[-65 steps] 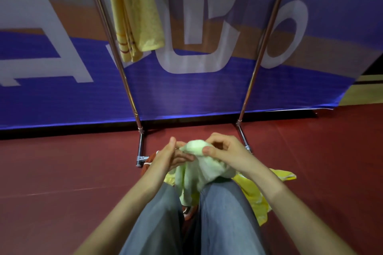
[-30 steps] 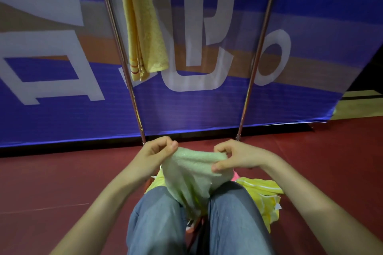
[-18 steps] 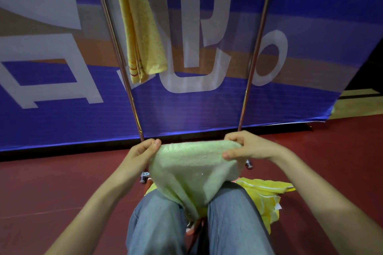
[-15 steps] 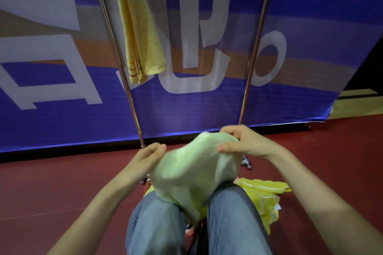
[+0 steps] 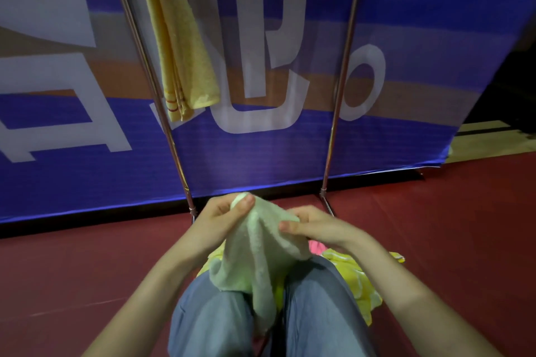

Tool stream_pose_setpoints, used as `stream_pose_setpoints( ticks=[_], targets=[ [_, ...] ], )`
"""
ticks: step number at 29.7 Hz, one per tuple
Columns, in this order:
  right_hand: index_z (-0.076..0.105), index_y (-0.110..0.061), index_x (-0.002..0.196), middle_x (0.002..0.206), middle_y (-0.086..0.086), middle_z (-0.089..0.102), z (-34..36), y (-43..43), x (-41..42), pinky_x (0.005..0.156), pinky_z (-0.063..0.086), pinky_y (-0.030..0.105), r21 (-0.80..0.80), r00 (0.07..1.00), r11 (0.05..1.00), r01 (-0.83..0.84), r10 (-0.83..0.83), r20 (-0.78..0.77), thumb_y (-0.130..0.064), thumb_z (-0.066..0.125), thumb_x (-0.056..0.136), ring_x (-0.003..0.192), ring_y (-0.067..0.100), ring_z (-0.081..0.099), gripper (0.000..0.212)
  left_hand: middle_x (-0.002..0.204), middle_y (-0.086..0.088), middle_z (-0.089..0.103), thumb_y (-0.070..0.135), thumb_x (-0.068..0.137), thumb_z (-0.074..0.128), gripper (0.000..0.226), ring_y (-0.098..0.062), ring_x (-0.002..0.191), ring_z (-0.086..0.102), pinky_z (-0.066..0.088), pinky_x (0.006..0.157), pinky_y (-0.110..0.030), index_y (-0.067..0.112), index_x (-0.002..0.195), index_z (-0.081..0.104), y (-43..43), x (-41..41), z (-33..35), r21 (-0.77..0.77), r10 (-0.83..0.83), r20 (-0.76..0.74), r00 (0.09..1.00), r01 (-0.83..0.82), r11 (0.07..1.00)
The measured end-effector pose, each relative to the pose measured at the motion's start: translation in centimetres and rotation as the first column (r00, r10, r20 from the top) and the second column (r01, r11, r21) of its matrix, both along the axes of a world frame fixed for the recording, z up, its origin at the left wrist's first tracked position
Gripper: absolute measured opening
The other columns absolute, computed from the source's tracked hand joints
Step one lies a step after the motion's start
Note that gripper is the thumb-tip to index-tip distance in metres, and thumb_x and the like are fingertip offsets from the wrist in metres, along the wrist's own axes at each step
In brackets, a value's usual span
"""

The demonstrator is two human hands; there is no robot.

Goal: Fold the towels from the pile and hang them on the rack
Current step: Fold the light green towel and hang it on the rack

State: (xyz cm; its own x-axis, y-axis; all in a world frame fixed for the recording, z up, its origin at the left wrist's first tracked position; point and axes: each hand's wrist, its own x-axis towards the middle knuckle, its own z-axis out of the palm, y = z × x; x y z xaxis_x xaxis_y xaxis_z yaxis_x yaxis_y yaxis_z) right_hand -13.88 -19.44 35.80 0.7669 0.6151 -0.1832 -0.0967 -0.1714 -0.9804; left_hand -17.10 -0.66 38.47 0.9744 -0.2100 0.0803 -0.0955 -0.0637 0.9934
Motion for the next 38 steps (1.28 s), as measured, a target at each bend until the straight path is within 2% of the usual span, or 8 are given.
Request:
stream_pose_setpoints(
  ticks=[2,6,11,16,20,27,29,38],
  targets=[
    [0.068,-0.016,0.080,0.068,-0.008,0.069,-1.2,-0.1,-0.3,0.059,0.047,0.014,0.114,0.992,0.988,0.108,-0.099,-0.082,-0.042,0.076,0.060,0.063,0.002,0.060,0.034,0.054,0.006,0.062,0.026,0.082,0.047,0.035,0.000,0.050,0.054,0.044,0.051,-0.011,-0.005,0.077,0.063,0.2,-0.3,-0.1,0.007,-0.018,-0.028,0.999,0.018,1.000],
    [0.066,-0.013,0.085,0.066,-0.006,0.072,-0.2,0.5,-0.4,0.057,0.050,0.014,0.321,0.959,0.904,0.283,-0.266,-0.094,-0.010,0.060,0.083,0.061,0.004,0.065,0.007,0.054,0.008,0.064,0.016,0.091,0.042,0.027,0.003,0.051,0.055,0.042,0.051,-0.009,0.010,0.076,0.063,0.5,-0.9,-0.4,0.060,-0.107,-0.138,0.985,0.116,0.991],
    [0.066,-0.017,0.079,0.061,-0.012,0.068,1.8,1.6,-0.6,0.058,0.047,0.010,0.192,0.990,0.977,0.090,-0.108,0.086,-0.003,0.059,0.084,0.061,-0.004,0.060,0.017,0.087,-0.010,0.064,0.038,0.078,0.046,0.046,-0.016,0.080,0.060,0.050,0.064,-0.017,0.001,0.098,0.062,-0.1,-0.4,0.7,0.025,-0.102,-0.209,0.973,0.110,0.994],
    [0.061,-0.018,0.068,0.050,-0.015,0.060,2.8,1.5,-0.5,0.051,0.040,0.008,0.115,0.993,0.993,0.025,-0.038,0.116,-0.004,0.059,0.084,0.050,-0.005,0.053,0.022,0.073,-0.002,0.064,0.020,0.091,0.044,0.025,-0.004,0.062,0.060,0.048,0.060,-0.015,0.005,0.088,0.064,-0.4,0.3,1.8,0.109,-0.036,-0.104,0.994,0.048,0.993],
    [0.064,-0.015,0.076,0.060,-0.013,0.064,2.4,1.3,-0.6,0.057,0.045,0.011,0.124,0.994,0.992,0.012,-0.026,0.107,-0.019,0.063,0.076,0.060,-0.002,0.057,0.003,0.055,0.008,0.063,0.016,0.091,0.045,0.025,0.000,0.053,0.056,0.044,0.053,-0.011,0.005,0.080,0.064,0.0,0.7,2.6,0.116,-0.003,-0.025,1.000,0.006,0.993],
    [0.065,-0.002,0.091,0.075,-0.002,0.065,1.4,1.4,-0.4,0.063,0.046,0.014,0.080,0.995,0.995,0.064,-0.070,0.075,-0.030,0.063,0.076,0.070,0.007,0.059,0.032,0.075,-0.007,0.064,0.017,0.089,0.050,0.025,-0.009,0.067,0.060,0.047,0.060,-0.014,-0.002,0.085,0.065,0.2,1.1,4.0,0.256,-0.022,0.069,0.997,0.003,0.967],
    [0.065,-0.009,0.083,0.065,-0.011,0.065,1.8,1.6,-0.4,0.059,0.043,0.012,0.132,0.990,0.986,0.098,-0.110,0.093,-0.022,0.059,0.085,0.061,0.000,0.056,0.015,0.078,-0.011,0.065,0.020,0.089,0.051,0.026,-0.013,0.070,0.060,0.047,0.062,-0.018,-0.001,0.085,0.066,0.4,1.2,4.2,0.298,-0.027,0.077,0.997,0.003,0.955],
    [0.065,-0.022,0.067,0.060,-0.010,0.062,4.5,2.7,0.9,0.064,0.044,0.015,0.176,0.961,0.963,0.204,-0.232,0.153,-0.027,0.050,0.090,0.061,0.000,0.056,0.028,0.066,-0.005,0.061,0.021,0.088,0.055,0.024,-0.005,0.060,0.052,0.041,0.056,-0.014,0.004,0.079,0.069,0.4,1.5,4.0,0.439,-0.112,0.081,0.990,0.066,0.896]
  ],
)
